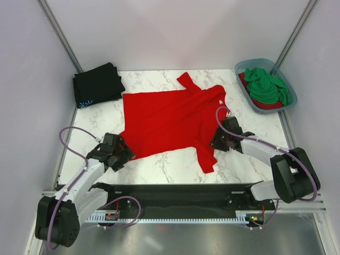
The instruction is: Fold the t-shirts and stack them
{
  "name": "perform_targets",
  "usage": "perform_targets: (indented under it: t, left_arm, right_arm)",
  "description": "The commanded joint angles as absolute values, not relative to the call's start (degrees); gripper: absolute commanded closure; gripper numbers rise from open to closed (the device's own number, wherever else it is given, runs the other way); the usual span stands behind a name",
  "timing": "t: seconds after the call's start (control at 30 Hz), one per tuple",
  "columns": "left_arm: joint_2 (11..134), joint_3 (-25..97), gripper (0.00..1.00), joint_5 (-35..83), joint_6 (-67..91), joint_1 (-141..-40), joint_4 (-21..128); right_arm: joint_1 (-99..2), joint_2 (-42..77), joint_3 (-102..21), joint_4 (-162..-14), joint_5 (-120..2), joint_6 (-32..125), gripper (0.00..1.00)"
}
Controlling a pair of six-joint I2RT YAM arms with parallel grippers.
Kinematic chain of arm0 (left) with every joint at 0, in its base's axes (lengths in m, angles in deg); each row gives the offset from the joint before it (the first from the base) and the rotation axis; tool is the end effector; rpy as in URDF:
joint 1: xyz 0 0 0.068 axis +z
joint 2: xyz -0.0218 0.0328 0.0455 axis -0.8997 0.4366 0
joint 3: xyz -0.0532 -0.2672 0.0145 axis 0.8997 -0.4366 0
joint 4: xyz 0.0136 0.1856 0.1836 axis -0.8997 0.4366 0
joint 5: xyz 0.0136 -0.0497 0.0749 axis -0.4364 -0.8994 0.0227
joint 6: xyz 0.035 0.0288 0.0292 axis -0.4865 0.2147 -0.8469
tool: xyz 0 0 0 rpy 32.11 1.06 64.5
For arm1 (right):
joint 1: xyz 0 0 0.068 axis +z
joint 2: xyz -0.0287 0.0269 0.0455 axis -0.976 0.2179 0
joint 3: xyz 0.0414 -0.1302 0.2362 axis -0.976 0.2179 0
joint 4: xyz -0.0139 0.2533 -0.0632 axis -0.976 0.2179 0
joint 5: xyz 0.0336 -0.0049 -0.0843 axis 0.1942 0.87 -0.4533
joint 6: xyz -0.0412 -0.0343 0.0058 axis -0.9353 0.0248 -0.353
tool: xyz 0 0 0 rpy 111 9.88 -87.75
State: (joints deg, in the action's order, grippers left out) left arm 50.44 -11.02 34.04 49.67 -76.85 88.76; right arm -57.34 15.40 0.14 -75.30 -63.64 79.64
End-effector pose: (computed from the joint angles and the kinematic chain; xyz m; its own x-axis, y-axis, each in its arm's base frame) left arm 0.1557 -0.0340 0.1655 -0.7150 -0.6142 -0.3340 -0.5155 0.7858 -0.3416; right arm 0.2310 0.0865 0.1542 -0.8420 0.3770 -0.3858 0.2257 0.8958 0.3828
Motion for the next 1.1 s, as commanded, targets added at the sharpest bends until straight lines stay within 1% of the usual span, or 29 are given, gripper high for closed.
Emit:
perform_targets:
  t: [0.0,0.03,0.07,0.1,0.13,0.17,0.23,0.27,0.3,0.37,0.4,0.43,0.47,0.57,0.7,0.93,1.07]
  left_arm:
    - [48.4,-12.9,0.23,40.8,55.0,-76.8,86.3]
    - [48.3,-13.2,0.23,41.3,55.3,-76.9,86.0]
    - [48.6,-13.2,0.24,42.5,55.6,-76.9,85.4]
    - [49.4,-13.2,0.25,43.0,56.2,-76.8,85.1]
    - [50.0,-13.1,0.28,43.7,56.3,-76.8,84.8]
    - [50.8,-12.5,0.29,44.0,56.4,-76.7,83.8]
    - [53.6,-11.4,0.38,44.7,56.4,-76.6,82.9]
    - [54.8,-11.0,0.48,44.9,56.4,-76.4,82.3]
    - [56.0,-10.4,0.7,45.3,56.4,-76.3,82.3]
    - [56.0,-9.1,0.87,46.1,56.3,-75.4,82.4]
    - [55.6,-8.6,0.95,45.8,55.8,-74.8,82.6]
    - [53.7,-7.2,0.98,45.6,55.6,-74.2,83.2]
    - [52.6,-6.5,0.98,46.0,55.2,-73.4,84.4]
    - [47.8,-3.9,0.98,45.6,54.2,-71.9,87.4]
    - [44.5,-1.9,0.98,42.2,53.5,-71.1,91.0]
    - [41.2,-2.2,0.98,37.3,53.7,-71.0,95.1]
    - [38.6,-3.9,0.93,32.4,54.3,-71.0,97.0]
  right_arm:
    - [-57.2,19.0,2.3,-78.4,-62.4,79.7,0.58]
    - [-57.2,19.3,2.4,-78.7,-62.3,79.7,0.62]
    - [-57.2,19.6,2.4,-78.9,-62.3,79.5,0.73]
    - [-57.3,19.7,2.2,-79.1,-62.3,79.4,0.79]
    - [-57.2,19.8,1.9,-79.1,-62.2,79.4,0.89]
    - [-57.2,19.6,1.6,-78.9,-62.3,79.3,0.94]
    - [-57.2,18.4,0.7,-77.5,-62.6,78.7,1.0]
    - [-57.3,17.7,0.4,-76.9,-63.1,78.7,1.0]
    - [-57.5,16.9,-0.5,-74.8,-63.6,78.4,1.0]
    - [-58.1,13.9,-1.8,-71.7,-64.8,78.1,1.0]
    - [-59.0,12.7,-2.6,-67.3,-66.3,78.0,1.0]
    - [-59.7,9.9,-4.5,-64.9,-68.1,77.8,1.0]
    - [-61.0,8.3,-5.3,-60.3,-69.3,77.6,1.0]
    - [-62.9,2.4,-8.6,-53.8,-73.6,76.3,1.0]
    - [-64.7,-3.2,-11.8,-44.8,-74.7,75.5,1.0]
    - [-64.8,-13.3,-12.6,-36.9,-76.7,78.4,1.0]
    - [-64.9,-15.3,-10.6,-33.9,-73.1,79.9,1.0]
